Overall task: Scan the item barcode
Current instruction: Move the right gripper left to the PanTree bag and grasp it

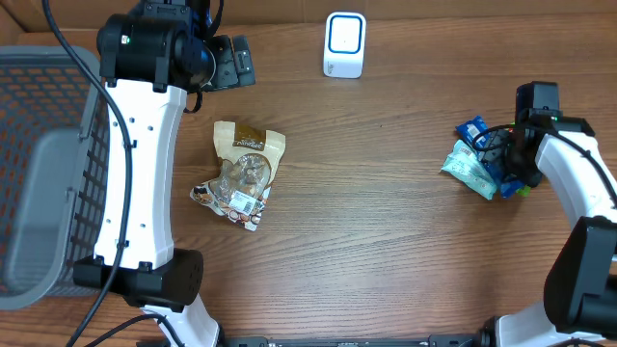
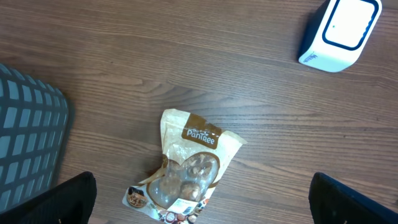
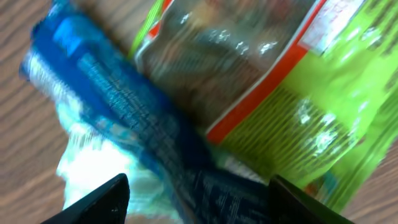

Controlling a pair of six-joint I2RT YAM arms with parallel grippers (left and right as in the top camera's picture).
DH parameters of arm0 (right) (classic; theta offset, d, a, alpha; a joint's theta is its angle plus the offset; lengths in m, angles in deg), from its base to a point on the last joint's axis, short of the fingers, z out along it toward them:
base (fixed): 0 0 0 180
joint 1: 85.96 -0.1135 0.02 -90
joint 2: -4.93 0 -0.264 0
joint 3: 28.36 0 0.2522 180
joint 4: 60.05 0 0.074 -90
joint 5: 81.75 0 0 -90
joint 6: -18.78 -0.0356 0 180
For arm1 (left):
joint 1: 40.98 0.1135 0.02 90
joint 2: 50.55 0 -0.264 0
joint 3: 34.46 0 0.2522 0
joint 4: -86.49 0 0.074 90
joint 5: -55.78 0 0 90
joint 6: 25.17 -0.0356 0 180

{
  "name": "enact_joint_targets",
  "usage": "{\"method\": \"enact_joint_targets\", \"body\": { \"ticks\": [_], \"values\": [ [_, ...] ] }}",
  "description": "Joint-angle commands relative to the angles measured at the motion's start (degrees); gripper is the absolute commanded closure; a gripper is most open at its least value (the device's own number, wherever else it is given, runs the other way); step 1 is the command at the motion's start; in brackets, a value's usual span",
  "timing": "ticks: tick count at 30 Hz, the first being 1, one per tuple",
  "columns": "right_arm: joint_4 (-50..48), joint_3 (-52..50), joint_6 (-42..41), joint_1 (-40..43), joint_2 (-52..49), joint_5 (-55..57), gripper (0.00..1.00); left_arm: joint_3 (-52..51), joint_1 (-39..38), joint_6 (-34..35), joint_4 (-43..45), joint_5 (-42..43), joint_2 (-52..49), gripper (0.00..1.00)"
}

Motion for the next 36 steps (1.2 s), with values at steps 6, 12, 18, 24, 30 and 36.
{"method": "enact_joint_targets", "body": {
  "ticks": [6, 12, 18, 24, 30, 36],
  "values": [
    [9.5, 19.8, 3.5, -1.4, 1.0, -12.3, 0.25, -0.1, -0.1, 1.0, 0.1, 0.0, -0.1, 0.0],
    [0.9, 23.1, 3.3, -3.6, 0.4, -31.2, 0.25, -0.1, -0.1, 1.0, 0.1, 0.0, -0.1, 0.0],
    [-8.4, 22.1, 0.0, -11.6, -4.6, -35.6, 0.24, -0.1, -0.1, 1.0, 0.1, 0.0, -0.1, 0.0],
    [-20.0, 22.1, -2.1, -22.6, -14.5, -35.6, 0.23, -0.1, -0.1, 1.0, 0.1, 0.0, -0.1, 0.0],
    [-30.4, 22.1, -3.2, -30.7, -22.9, -38.1, 0.22, -0.1, -0.1, 1.0, 0.1, 0.0, -0.1, 0.0],
    [-35.3, 22.1, -3.2, -35.4, -26.6, -38.0, 0.21, -0.1, -0.1, 1.0, 0.1, 0.0, -0.1, 0.0]
  ]
}}
